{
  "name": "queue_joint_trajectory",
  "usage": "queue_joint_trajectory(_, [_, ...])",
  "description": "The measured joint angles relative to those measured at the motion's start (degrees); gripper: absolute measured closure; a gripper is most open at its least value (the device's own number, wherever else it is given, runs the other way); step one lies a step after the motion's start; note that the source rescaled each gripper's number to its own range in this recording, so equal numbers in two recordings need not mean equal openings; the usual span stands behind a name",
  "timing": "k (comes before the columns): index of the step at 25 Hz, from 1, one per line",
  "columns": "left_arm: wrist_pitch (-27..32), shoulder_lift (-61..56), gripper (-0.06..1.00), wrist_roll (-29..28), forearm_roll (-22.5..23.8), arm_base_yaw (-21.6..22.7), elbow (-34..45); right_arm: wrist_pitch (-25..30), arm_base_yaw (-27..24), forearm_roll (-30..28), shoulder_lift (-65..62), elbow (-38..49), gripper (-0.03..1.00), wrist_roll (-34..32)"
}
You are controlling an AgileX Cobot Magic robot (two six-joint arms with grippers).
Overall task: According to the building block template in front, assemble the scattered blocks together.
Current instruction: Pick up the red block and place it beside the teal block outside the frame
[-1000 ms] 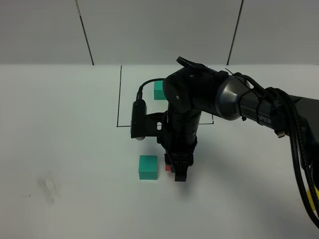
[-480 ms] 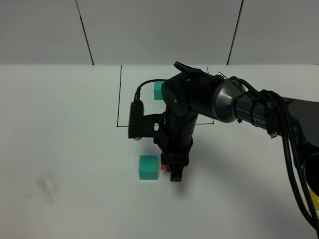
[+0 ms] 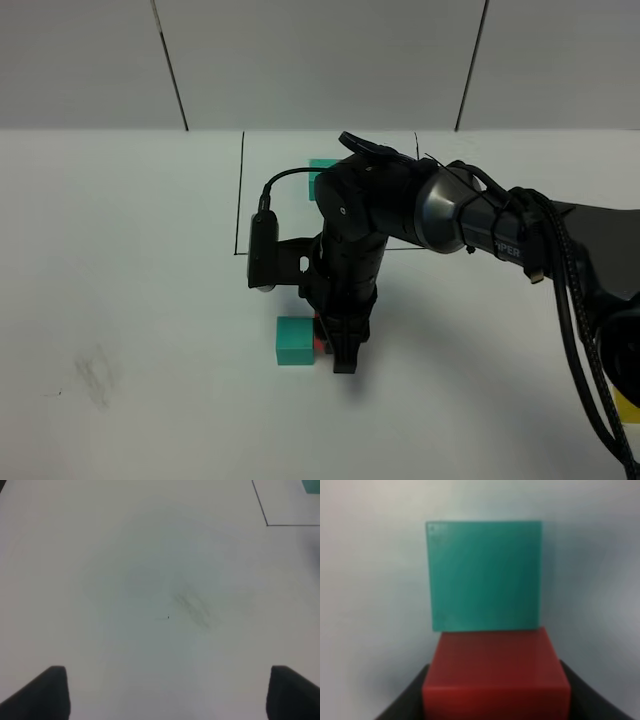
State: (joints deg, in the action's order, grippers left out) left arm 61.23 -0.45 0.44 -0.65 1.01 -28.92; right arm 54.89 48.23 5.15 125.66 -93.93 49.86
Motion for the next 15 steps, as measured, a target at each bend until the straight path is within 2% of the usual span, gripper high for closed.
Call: queue_joint_trajectory(15, [0.00,0.00,0.13,0.00,0.00,0.00,0.00,-0.67,0.00,0.65,2.59,-0.04,0.92,0.48])
